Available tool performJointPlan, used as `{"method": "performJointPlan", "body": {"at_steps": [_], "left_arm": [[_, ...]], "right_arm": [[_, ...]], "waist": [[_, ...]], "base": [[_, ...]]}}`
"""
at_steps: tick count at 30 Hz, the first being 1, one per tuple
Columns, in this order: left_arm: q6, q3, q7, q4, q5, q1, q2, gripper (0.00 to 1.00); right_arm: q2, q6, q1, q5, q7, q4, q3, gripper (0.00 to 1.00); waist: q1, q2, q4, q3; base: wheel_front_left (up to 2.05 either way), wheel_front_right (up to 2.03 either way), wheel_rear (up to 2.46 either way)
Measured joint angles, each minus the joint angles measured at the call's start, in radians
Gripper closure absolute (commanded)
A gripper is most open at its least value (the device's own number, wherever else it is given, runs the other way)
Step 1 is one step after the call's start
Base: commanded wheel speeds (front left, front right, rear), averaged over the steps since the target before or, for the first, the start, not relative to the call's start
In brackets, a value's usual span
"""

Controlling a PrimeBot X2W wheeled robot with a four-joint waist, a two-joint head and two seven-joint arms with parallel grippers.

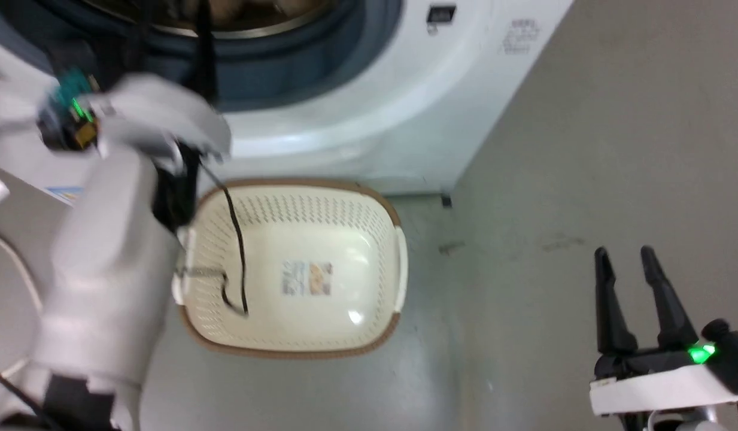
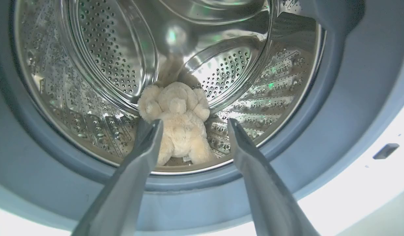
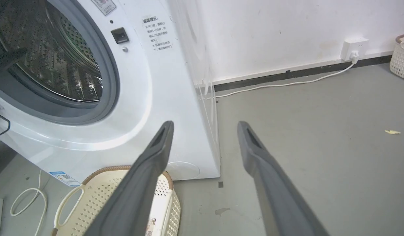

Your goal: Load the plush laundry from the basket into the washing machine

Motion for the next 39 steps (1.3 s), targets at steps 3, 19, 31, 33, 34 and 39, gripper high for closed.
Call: {"method": "performJointPlan", "body": {"at_steps": [3, 19, 31, 33, 34, 39], "left_arm": [[0.010, 0.009, 0.000, -0.038, 0.000, 0.087, -0.016, 0.00], [0.065, 0.012, 0.000, -0.220, 0.014, 0.502, -0.059, 0.00], [0.141, 0.016, 0.009, -0.439, -0.005, 0.842, -0.034, 0.00], [0.153, 0.025, 0.009, -0.466, -0.012, 0.879, -0.026, 0.00], [0.160, 0.031, 0.009, -0.480, -0.015, 0.896, -0.024, 0.00], [0.187, 0.033, 0.009, -0.531, -0.004, 0.964, -0.006, 0.00]], "right_arm": [[0.000, 0.000, 0.016, -0.027, 0.000, 0.016, 0.008, 0.00], [0.000, 0.000, 0.123, -0.069, 0.000, 0.076, 0.035, 0.00], [0.000, 0.000, 0.174, -0.079, 0.000, 0.081, 0.038, 0.00], [0.000, 0.000, 0.174, -0.082, 0.000, 0.082, 0.039, 0.00], [0.000, 0.000, 0.174, -0.083, 0.000, 0.082, 0.038, 0.00], [0.000, 0.000, 0.174, -0.084, 0.000, 0.083, 0.036, 0.00]], "waist": [[0.0000, 0.0000, 0.022, -0.056], [-0.0002, 0.0000, 0.100, -0.358], [0.0002, 0.0000, 0.110, -0.464], [0.0002, 0.0000, 0.108, -0.468], [0.0002, 0.0000, 0.106, -0.470], [0.0002, 0.0000, 0.103, -0.475]], "base": [[0.00, 0.00, 0.00], [0.00, 0.00, 0.00], [0.00, 0.00, 0.00], [0.00, 0.00, 0.00], [0.00, 0.00, 0.00], [0.00, 0.00, 0.00]]}}
